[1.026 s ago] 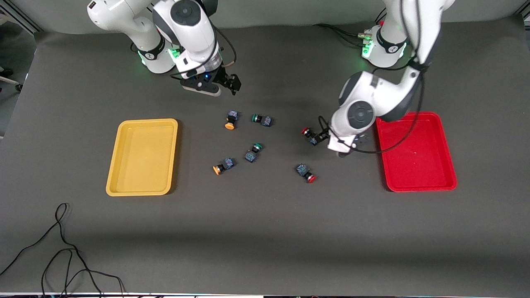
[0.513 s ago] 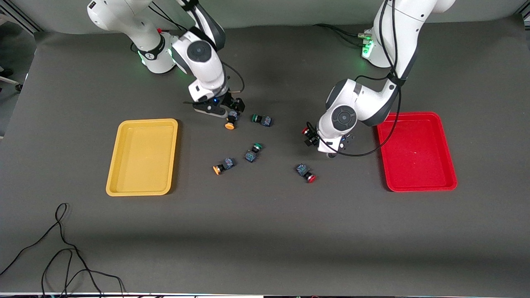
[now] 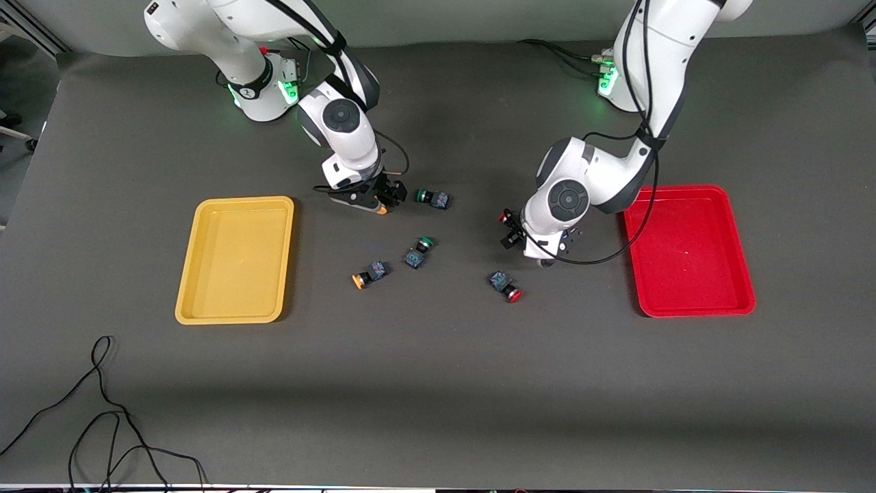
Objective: Place red and yellow buttons in trays
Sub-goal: 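Grasp a yellow-capped button with the right gripper while the left gripper carries red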
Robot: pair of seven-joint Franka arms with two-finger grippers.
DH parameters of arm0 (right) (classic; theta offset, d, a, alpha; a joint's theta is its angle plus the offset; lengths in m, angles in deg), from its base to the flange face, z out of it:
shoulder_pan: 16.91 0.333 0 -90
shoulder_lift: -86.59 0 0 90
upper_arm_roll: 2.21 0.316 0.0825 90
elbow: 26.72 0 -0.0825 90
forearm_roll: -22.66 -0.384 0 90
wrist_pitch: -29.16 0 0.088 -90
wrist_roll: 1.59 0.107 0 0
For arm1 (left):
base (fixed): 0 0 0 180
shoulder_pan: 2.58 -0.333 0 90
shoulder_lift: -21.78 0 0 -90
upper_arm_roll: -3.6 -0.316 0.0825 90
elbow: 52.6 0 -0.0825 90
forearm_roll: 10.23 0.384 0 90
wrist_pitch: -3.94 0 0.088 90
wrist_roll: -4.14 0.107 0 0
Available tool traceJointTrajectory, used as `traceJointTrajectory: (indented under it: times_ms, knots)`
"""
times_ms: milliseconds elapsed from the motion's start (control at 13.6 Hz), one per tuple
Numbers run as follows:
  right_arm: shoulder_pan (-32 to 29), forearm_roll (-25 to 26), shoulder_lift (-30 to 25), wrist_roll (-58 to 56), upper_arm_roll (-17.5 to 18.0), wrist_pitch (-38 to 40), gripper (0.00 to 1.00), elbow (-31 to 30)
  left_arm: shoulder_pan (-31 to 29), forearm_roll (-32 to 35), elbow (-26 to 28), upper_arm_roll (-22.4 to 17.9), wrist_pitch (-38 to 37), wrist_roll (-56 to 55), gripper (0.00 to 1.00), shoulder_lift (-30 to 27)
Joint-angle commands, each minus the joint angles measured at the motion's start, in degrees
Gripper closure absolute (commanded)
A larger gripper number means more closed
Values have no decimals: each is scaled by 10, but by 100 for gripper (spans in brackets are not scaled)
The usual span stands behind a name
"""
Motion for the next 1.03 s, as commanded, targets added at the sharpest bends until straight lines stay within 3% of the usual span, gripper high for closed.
traceJointTrajectory:
  times_ms: [0,73,147,220,293,440,586,806,953]
  knots:
    - [4,11,14,7,-5,-8,20,11,17,-6,-6,-5,2,-9,67,3]
    - [4,11,17,6,-5,-8,39,11,17,-6,-6,-5,0,-9,94,-2]
    - [4,11,18,3,-5,-8,59,13,17,-6,-7,-6,-3,-9,100,-6]
    - [4,11,17,3,-5,-5,76,14,15,-6,-7,-6,-8,-9,100,-14]
    - [2,11,12,-5,-6,-1,86,15,11,-6,-8,-6,-18,-7,100,-24]
    - [0,11,-7,-19,-15,19,90,17,3,2,-16,-12,-81,4,100,-58]
    - [0,11,-38,-21,-26,88,90,41,-42,24,-25,-15,-169,76,100,-97]
    - [-1,11,-68,-26,-43,271,90,148,-145,34,-21,-15,-270,254,100,-134]
    - [-1,2,-77,-93,-78,400,90,236,-186,82,-15,-15,-303,316,100,-140]
